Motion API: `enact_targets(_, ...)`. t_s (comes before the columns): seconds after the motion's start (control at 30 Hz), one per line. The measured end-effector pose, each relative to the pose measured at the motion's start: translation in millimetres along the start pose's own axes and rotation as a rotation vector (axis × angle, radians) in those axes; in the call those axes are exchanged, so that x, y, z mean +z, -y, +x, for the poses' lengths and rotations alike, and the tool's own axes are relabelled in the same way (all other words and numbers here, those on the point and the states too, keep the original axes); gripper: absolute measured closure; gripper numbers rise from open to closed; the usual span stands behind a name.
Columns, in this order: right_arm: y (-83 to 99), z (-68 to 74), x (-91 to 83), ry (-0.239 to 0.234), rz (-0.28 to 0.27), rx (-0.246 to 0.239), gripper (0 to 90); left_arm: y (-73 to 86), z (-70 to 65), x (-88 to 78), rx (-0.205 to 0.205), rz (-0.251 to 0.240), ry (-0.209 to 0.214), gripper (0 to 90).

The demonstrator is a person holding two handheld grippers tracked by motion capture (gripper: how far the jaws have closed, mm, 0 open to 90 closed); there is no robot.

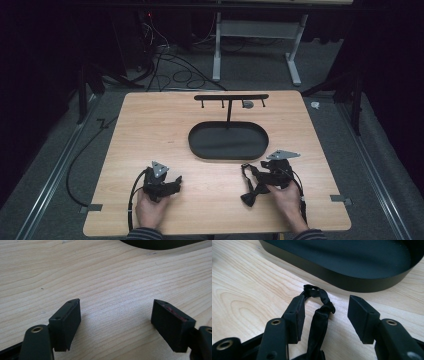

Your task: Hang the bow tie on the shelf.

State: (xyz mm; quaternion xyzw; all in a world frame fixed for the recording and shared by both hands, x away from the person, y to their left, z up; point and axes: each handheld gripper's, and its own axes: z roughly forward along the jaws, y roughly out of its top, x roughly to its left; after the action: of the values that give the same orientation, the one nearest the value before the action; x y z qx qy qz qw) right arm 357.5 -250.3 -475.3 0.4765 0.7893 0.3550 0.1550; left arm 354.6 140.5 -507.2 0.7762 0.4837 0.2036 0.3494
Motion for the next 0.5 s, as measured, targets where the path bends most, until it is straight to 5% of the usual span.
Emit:
enact_targets(0.37, 1.4, -2.5, 13.8, 0.014, 0.031, 0.015, 56.7, 0.0, 0.0, 0.0, -0.001, 0.000, 0.000, 24.3)
enact_targets(0.5, 2.9, -2.0, 17.0, 0.004, 0.051, 0.000, 65.8, 0.0, -0.1, 0.0, 0.000, 0.000, -0.001, 24.3)
